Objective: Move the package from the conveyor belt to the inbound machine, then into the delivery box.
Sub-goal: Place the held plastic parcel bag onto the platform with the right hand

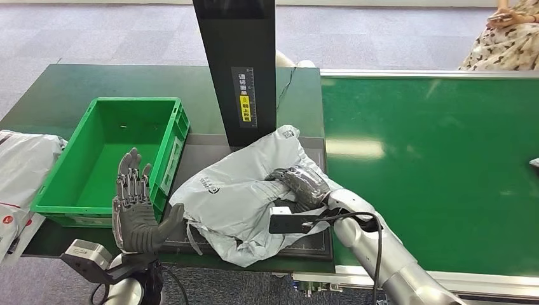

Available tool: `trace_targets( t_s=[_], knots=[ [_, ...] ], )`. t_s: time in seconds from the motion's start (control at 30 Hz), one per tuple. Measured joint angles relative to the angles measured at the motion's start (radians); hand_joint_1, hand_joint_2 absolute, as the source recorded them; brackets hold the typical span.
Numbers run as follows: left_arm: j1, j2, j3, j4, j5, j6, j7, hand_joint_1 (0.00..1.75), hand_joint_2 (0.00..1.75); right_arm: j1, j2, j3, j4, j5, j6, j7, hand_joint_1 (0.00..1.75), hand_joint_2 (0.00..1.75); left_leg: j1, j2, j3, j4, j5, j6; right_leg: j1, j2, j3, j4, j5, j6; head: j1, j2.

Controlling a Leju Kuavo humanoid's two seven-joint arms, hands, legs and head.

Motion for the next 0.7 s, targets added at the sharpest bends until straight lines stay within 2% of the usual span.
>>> trace_targets(
  t_s=[0.17,0.37,0.53,0.7],
  knots=[
    [-0.001,0.006,-0.004,0.005,0.019,-0.011,0.003,0.0,1.75,0.01,0.004,-0.005,-0.019,-0.152,0.001,-0.086,0.0,1.75,0.0,0.0,0.0,0.0,0.0,0.0,0.0,0.0,0.0,0.0,0.0,0.0,0.0,0.0],
    [0.0,0.016,-0.017,0.015,0.019,-0.039,0.029,0.0,1.75,0.087,0.001,-0.08,-0.188,-0.353,0.004,-0.131,0.0,1.75,0.0,0.0,0.0,0.0,0.0,0.0,0.0,0.0,-0.001,-0.001,0.0,0.0,0.0,0.0],
    [-0.013,0.041,-0.049,0.066,-0.072,-0.09,0.122,0.0,1.75,0.161,-0.007,-0.16,-0.332,-0.453,0.017,-0.103,0.0,1.75,0.0,0.0,0.0,0.0,0.0,0.0,0.0,0.0,-0.001,-0.001,0.0,0.0,0.0,0.0],
    [-0.074,0.072,-0.095,0.167,-0.305,-0.123,0.238,0.0,1.75,0.222,-0.011,-0.248,-0.409,-0.521,0.046,-0.102,0.0,1.75,0.0,0.0,0.0,0.0,0.0,0.0,0.0,0.0,-0.001,-0.001,0.0,0.0,0.0,0.0]
  ],
)
